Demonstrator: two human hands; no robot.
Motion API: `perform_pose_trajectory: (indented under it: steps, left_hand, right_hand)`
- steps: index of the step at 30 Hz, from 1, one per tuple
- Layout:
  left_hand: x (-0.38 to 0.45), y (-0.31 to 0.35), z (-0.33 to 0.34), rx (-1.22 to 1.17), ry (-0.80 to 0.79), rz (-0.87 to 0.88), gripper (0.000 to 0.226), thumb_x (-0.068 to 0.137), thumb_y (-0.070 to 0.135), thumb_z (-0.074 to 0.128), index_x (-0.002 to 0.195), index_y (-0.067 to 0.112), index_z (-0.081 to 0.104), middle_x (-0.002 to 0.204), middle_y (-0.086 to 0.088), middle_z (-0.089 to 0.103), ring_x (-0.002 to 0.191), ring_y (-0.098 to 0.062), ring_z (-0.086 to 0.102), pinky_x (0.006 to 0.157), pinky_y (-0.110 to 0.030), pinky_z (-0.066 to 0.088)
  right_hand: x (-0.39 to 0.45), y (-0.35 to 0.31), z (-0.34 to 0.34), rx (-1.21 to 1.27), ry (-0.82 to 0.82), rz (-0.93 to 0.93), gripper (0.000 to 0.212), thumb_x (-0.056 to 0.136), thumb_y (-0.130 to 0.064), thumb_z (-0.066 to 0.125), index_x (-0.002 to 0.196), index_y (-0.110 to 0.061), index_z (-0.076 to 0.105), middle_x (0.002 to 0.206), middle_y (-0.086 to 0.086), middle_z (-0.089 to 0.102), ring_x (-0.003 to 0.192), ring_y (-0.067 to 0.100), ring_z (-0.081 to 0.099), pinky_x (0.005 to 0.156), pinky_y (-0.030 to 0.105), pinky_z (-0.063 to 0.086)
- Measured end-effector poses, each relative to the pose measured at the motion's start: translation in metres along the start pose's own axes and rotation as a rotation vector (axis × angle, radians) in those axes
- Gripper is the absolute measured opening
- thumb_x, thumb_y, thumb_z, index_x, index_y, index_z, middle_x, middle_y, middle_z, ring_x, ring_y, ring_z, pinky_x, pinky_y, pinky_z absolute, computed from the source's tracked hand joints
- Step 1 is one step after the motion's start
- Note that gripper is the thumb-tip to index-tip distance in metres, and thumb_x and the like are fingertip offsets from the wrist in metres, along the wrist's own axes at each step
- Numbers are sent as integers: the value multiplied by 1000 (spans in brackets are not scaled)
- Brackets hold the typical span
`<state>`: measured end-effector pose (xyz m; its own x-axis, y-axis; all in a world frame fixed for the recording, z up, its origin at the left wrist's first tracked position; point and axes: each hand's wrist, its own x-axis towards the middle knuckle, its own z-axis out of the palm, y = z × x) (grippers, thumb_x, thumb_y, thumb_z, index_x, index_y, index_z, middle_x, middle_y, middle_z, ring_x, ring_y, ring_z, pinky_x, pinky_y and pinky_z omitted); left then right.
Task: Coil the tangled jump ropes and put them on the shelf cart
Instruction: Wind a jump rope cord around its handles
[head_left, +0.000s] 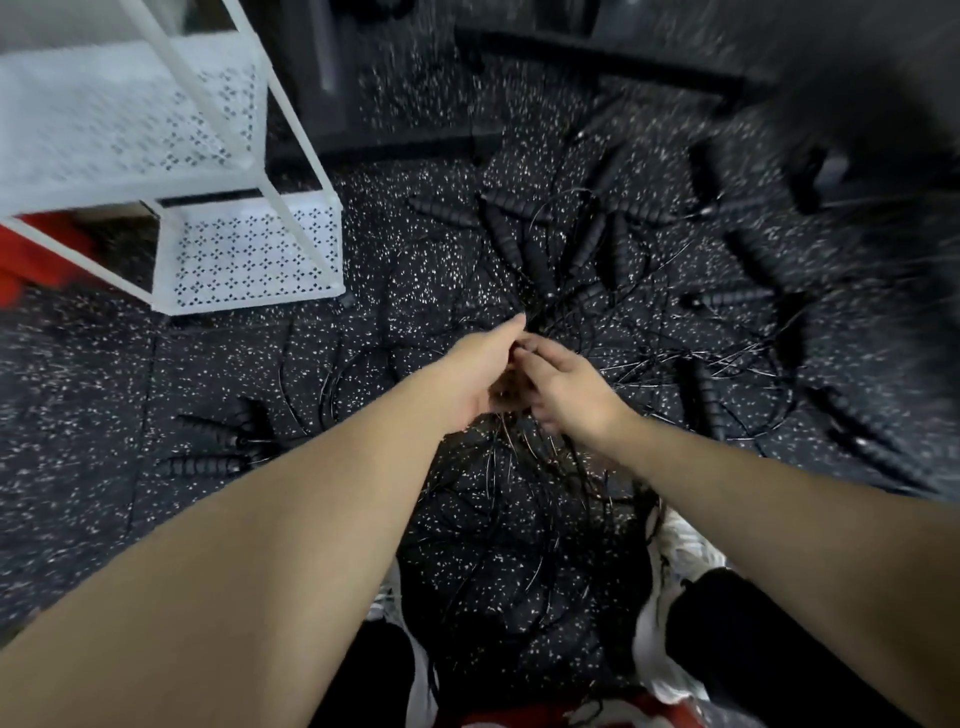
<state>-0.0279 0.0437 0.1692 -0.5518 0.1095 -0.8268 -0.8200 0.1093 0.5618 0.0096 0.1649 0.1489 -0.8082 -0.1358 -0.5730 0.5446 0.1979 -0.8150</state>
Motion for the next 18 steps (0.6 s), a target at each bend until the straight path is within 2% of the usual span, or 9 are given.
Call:
perform_pose_trajectory:
  steps: [3, 5, 7, 9, 10, 12, 15, 16, 18]
  left_hand:
    - [-32, 10, 6, -36, 20, 41, 35, 109, 41, 47, 106, 13, 68, 110, -9, 72, 98, -29, 71, 86, -49, 63]
    - [-54, 16, 8, -90, 9, 57, 39, 111, 38, 40, 105, 11, 68, 100, -8, 73, 89, -26, 69, 75, -43, 62]
    - [-76, 19, 10, -162, 0, 72, 40, 113, 36, 34, 111, 10, 65, 93, -8, 78, 85, -24, 71, 71, -37, 57]
    - [-95, 22, 11, -226, 8, 84, 36, 113, 32, 33, 111, 11, 62, 88, -10, 78, 83, -26, 73, 72, -38, 57]
    - [-105, 23, 11, -263, 14, 92, 33, 113, 29, 35, 108, 11, 61, 81, -9, 75, 79, -27, 73, 72, -39, 56]
    - [-123, 27, 13, -361, 23, 94, 27, 112, 22, 36, 101, 11, 59, 63, -2, 57, 68, -23, 62, 74, -40, 55]
    - [-153, 35, 17, -531, -9, 89, 27, 111, 21, 36, 91, 14, 52, 57, 5, 34, 57, -15, 37, 73, -35, 46]
    - [-163, 37, 19, -573, -22, 96, 27, 111, 24, 36, 89, 15, 50, 58, 5, 31, 56, -14, 34, 72, -33, 43]
    - [-180, 38, 22, -603, -38, 132, 24, 111, 28, 41, 91, 16, 49, 60, 5, 36, 57, -13, 36, 70, -31, 43]
  right_hand:
    - [-27, -24, -10, -56, -57, 27, 29, 107, -34, 44, 134, -31, 56, 61, -7, 47, 49, 8, 40, 45, 24, 34]
    - [-49, -36, -18, -107, -132, 42, 24, 106, -38, 47, 121, -25, 61, 66, -2, 54, 53, 11, 47, 51, 26, 41]
    - [-72, -41, -28, -239, -189, 42, 29, 104, -44, 50, 107, -19, 65, 66, 1, 64, 61, 15, 59, 67, 31, 50]
    - [-92, -45, -39, -366, -214, 54, 32, 103, -46, 52, 99, -19, 67, 71, 2, 70, 73, 16, 66, 82, 33, 48]
    - [-100, -47, -44, -388, -217, 62, 31, 103, -44, 53, 96, -18, 68, 73, 3, 71, 75, 15, 66, 81, 32, 47]
    - [-117, -53, -53, -494, -204, 57, 29, 102, -45, 55, 93, -20, 66, 74, -1, 72, 63, 7, 62, 67, 24, 46]
    - [-140, -57, -61, -691, -141, 17, 38, 100, -55, 52, 88, -21, 63, 64, -12, 68, 42, -3, 49, 48, 15, 37]
    - [-146, -58, -62, -689, -120, 7, 43, 100, -58, 50, 87, -19, 62, 66, -10, 67, 44, -1, 50, 49, 15, 38]
    - [-158, -57, -63, -649, -90, -26, 48, 99, -62, 46, 85, -17, 57, 70, -3, 61, 55, 8, 52, 59, 23, 42]
